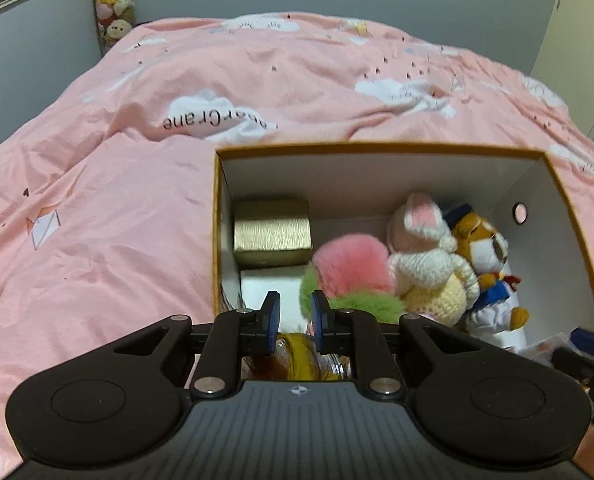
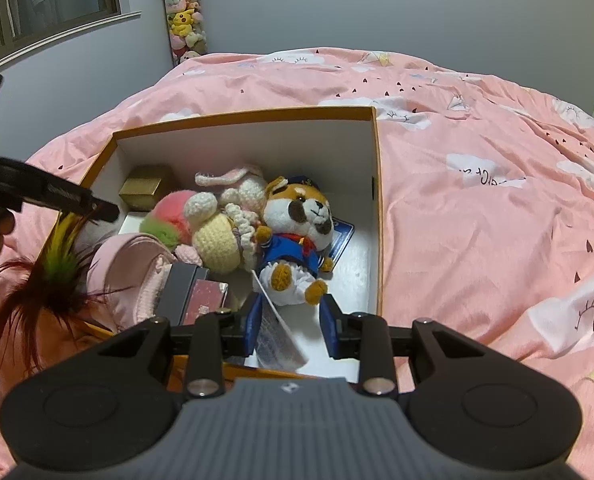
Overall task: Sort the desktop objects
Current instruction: 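Lower the tube into the box with the right tool while the left tool lowers the mirror, then open both tools to release the mirror and the lotion tube into the box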
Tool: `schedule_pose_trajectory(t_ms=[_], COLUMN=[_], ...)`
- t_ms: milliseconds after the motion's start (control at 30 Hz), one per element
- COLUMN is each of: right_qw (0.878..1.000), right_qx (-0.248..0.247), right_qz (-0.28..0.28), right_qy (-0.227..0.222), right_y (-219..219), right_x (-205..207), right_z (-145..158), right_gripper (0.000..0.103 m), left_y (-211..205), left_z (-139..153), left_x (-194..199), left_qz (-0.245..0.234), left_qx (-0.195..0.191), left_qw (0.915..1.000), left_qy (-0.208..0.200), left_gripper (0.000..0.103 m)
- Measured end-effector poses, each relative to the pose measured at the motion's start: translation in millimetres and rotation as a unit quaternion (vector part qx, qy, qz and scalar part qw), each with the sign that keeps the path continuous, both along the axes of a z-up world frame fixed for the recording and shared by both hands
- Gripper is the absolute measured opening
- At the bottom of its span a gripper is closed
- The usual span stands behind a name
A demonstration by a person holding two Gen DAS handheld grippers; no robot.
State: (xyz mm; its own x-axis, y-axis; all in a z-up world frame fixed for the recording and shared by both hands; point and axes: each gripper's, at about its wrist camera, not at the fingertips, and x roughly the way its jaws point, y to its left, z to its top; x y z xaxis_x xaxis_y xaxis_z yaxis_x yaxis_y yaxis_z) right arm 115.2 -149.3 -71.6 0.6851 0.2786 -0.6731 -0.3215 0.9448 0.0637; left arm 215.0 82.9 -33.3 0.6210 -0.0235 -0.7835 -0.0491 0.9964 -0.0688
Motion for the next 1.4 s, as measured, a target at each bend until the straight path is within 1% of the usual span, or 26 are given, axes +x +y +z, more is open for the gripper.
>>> schedule_pose_trajectory(t_ms=[167,333,367,400,433,533,633,700,767,800,867,900,1100,1167,1267,1333,1400], right_qw=[1.0,1.0,1.0,1.0,1.0,0.999,0.999,0.999,0.998,0.997,0.993,0.992,0.988,0.989,0.992,0.995,0.996], right_qx=[0.001,0.002,0.002,0.005,0.007,0.001,-0.002,0.015,0.04,0.053,0.081,0.087,0.105,0.101,0.083,0.068,0.053], right_qz=[0.006,0.013,0.017,0.022,0.027,0.032,0.023,0.009,-0.009,-0.018,-0.04,-0.048,-0.095,-0.094,-0.073,-0.046,-0.039], right_qy=[0.0,-0.002,0.001,0.005,0.009,0.014,0.021,0.037,0.053,0.062,0.074,0.075,0.062,0.059,0.057,0.061,0.054], right_y=[4.9,7.3,8.0,8.7,9.8,13.5,13.2,9.3,3.8,1.4,-3.1,-3.6,-0.7,3.8,13.4,22.0,26.6], right_x=[-3.6,-8.0,-8.5,-9.2,-10.2,-14.5,-15.4,-11.3,-5.7,-3.4,-0.9,-0.9,-2.6,-4.2,-7.0,-9.2,-12.8], right_z=[-0.9,0.7,0.2,0.0,0.0,0.2,1.1,2.4,3.6,4.0,4.8,5.4,6.1,4.7,2.1,1.8,2.2], right_gripper=[0.035,0.035,0.033,0.025,0.02,0.015,0.011,0.009,0.004,0.003,0.002,0.002,0.002,0.002,0.004,0.009,0.011], left_y=[-6.7,-22.1,-26.4,-30.6,-34.9,-45.8,-52.5,-55.8,-57.1,-56.1,-52.7,-50.1,-42.0,-42.5,-45.1,-47.3,-49.3], left_z=[13.3,25.7,27.7,29.2,30.1,30.3,27.7,25.4,22.5,21.3,18.7,17.2,9.0,6.5,3.3,1.2,-0.2], left_x=[-17.4,-37.2,-41.5,-45.7,-49.9,-61.8,-69.9,-73.9,-77.3,-77.9,-79.7,-80.3,-84.3,-85.2,-86.0,-86.6,-87.6], left_qz=[-0.006,-0.02,-0.027,-0.034,-0.039,-0.054,-0.065,-0.068,-0.068,-0.065,-0.056,-0.051,-0.034,-0.037,-0.043,-0.048,-0.053], left_qx=[-0.009,-0.02,-0.022,-0.023,-0.023,-0.026,-0.032,-0.031,-0.031,-0.031,-0.034,-0.035,-0.04,-0.04,-0.04,-0.04,-0.04], left_qw=[0.9995,0.9982,0.9978,0.9974,0.9971,0.9962,0.9956,0.9956,0.9957,0.996,0.9967,0.997,0.998,0.998,0.9979,0.9978,0.9976], left_qy=[-0.028,-0.053,-0.056,-0.059,-0.062,-0.063,-0.059,-0.056,-0.054,-0.052,-0.049,-0.047,-0.036,-0.032,-0.027,-0.023,-0.02], left_gripper=[0.018,0.021,0.022,0.022,0.022,0.022,0.022,0.022,0.022,0.022,0.022,0.022,0.022,0.022,0.022,0.022,0.022])
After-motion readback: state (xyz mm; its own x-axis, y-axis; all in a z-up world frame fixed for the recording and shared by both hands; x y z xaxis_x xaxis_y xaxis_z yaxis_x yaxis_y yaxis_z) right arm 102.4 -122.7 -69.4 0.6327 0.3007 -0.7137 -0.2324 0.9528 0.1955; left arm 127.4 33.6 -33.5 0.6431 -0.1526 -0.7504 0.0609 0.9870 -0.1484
